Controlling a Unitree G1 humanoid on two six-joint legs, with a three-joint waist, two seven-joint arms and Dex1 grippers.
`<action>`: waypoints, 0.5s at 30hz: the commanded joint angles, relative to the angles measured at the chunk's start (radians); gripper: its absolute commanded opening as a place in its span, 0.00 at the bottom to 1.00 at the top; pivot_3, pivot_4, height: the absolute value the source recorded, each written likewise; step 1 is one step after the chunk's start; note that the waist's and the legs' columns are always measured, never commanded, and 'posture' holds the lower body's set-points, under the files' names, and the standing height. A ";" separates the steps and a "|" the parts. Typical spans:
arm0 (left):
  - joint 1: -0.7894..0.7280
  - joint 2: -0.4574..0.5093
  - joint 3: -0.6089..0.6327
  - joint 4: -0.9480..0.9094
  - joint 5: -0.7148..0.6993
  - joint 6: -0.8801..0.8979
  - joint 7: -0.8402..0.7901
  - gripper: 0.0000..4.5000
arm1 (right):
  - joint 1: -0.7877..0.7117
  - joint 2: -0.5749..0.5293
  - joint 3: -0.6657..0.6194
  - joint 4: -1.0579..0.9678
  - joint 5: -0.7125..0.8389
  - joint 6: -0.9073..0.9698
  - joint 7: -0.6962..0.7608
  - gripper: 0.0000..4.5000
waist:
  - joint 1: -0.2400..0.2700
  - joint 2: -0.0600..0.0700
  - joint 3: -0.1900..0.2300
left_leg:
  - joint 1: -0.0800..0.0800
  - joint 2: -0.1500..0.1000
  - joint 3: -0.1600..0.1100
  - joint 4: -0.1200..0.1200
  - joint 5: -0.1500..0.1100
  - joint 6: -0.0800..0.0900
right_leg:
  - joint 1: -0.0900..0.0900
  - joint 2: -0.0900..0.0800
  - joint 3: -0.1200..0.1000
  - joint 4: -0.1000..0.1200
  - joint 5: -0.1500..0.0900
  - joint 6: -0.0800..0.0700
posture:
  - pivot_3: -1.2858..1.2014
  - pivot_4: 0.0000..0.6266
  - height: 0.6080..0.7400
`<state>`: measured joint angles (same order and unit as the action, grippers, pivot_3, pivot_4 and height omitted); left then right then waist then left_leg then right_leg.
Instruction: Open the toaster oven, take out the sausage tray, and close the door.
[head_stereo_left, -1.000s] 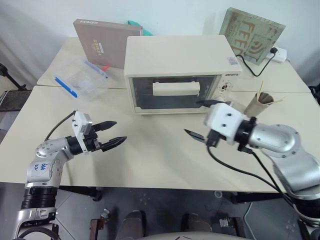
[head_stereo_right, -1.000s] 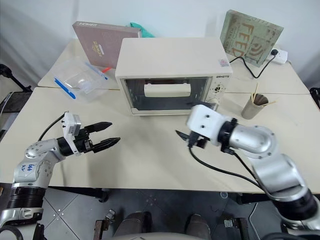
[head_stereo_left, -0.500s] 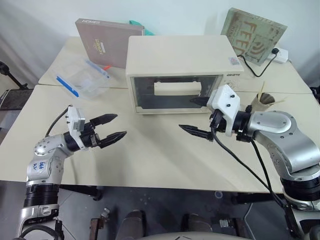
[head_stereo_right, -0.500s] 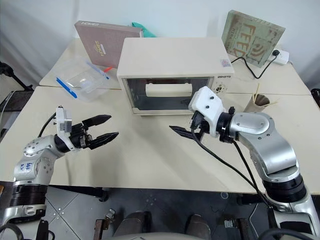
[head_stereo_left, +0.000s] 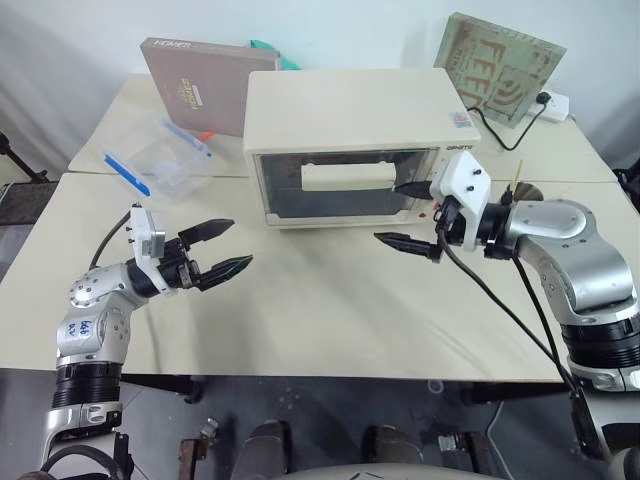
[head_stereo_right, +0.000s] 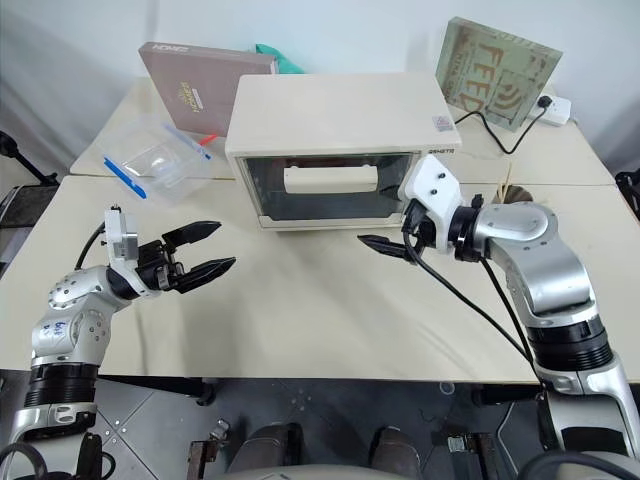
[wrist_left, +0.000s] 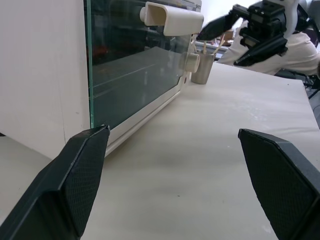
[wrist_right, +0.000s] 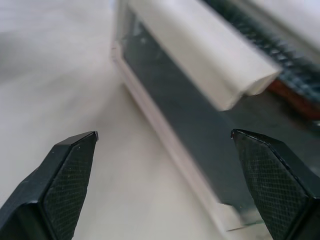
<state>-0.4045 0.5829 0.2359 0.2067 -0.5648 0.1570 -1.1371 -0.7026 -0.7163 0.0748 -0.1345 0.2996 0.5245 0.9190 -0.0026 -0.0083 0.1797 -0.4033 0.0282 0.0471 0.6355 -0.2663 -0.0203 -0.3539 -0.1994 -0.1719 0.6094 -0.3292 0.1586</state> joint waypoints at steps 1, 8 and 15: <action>-0.005 0.007 0.020 -0.020 -0.005 -0.019 0.003 0.98 | -0.038 0.023 -0.010 0.007 -0.021 -0.042 -0.027 0.99 | -0.001 0.000 0.000 | 0.000 0.000 0.000 0.000 0.000 0.000 | 0.000 0.000 0.000 0.000 0.000 0.000 | 0.52 0.24 1.00; -0.004 0.008 0.018 -0.020 -0.004 -0.017 0.015 0.98 | -0.042 0.043 -0.024 -0.067 0.043 -0.002 0.007 0.99 | 0.000 0.000 0.000 | 0.000 0.000 0.001 0.000 0.000 0.000 | -0.002 0.000 0.001 0.001 0.000 0.000 | 0.52 0.24 1.00; -0.034 0.010 0.017 0.010 0.002 -0.016 0.024 0.98 | -0.005 0.005 -0.013 -0.134 0.075 0.034 0.064 0.99 | -0.001 0.000 0.000 | -0.001 0.000 0.002 -0.001 0.000 0.000 | -0.003 0.000 0.002 0.002 0.000 0.000 | 0.52 0.24 1.00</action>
<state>-0.4222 0.5832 0.2355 0.2184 -0.5616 0.1524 -1.1147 -0.7047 -0.7010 0.0739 -0.2080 0.3437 0.5624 0.9593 -0.0034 -0.0083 0.1797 -0.4039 0.0284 0.0492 0.6346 -0.2663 -0.0203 -0.3572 -0.1993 -0.1696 0.6110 -0.3292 0.1586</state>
